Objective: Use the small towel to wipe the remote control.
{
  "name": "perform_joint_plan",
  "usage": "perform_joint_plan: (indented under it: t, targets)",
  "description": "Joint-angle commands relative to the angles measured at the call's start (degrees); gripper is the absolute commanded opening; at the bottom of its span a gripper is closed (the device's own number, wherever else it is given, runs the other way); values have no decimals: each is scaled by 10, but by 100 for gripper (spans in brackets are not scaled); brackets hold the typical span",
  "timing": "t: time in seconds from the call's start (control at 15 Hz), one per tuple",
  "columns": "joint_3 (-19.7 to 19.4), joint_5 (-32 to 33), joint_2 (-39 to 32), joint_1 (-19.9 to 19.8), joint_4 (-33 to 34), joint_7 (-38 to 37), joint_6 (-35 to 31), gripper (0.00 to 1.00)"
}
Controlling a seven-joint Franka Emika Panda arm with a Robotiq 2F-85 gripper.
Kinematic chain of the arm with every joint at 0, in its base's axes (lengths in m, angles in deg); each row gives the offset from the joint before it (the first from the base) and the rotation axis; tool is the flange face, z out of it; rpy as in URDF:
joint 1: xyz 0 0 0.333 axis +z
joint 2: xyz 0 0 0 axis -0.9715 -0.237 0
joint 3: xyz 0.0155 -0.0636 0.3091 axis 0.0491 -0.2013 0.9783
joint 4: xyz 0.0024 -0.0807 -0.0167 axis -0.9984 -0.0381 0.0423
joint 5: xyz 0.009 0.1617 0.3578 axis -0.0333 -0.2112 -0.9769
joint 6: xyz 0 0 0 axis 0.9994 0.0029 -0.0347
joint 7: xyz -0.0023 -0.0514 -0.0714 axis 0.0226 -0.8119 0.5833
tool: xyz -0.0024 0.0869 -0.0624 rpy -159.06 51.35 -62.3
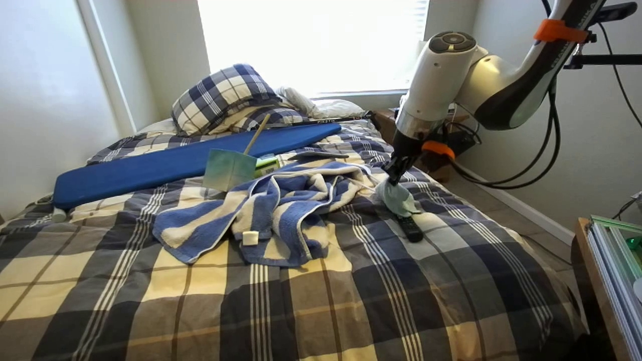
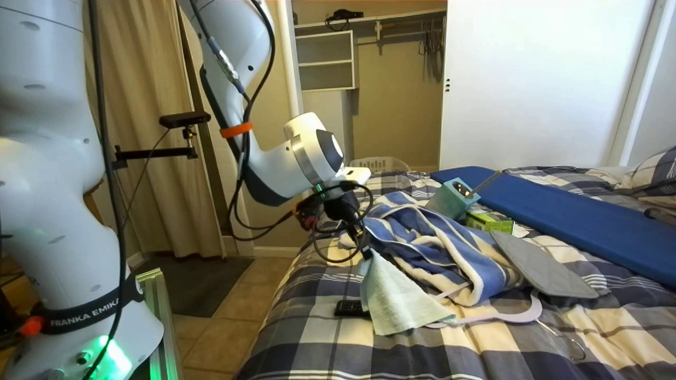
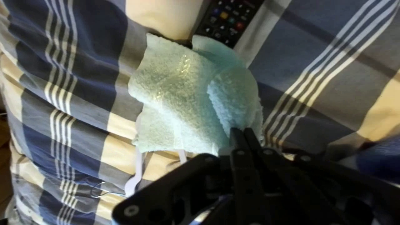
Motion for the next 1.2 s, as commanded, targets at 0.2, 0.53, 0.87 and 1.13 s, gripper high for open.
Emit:
perform_joint_plan:
  t: [0.2,0.53,0.87,1.13]
  targets:
    - [66,-163,-3,-41,-81,167,-32,0]
    - [157,-337,-4,-106,-112,305,39,0]
    - [155,-432,20,-102,-91,342,122,0]
    - [-14,-500,34,58,-73,371,134,0]
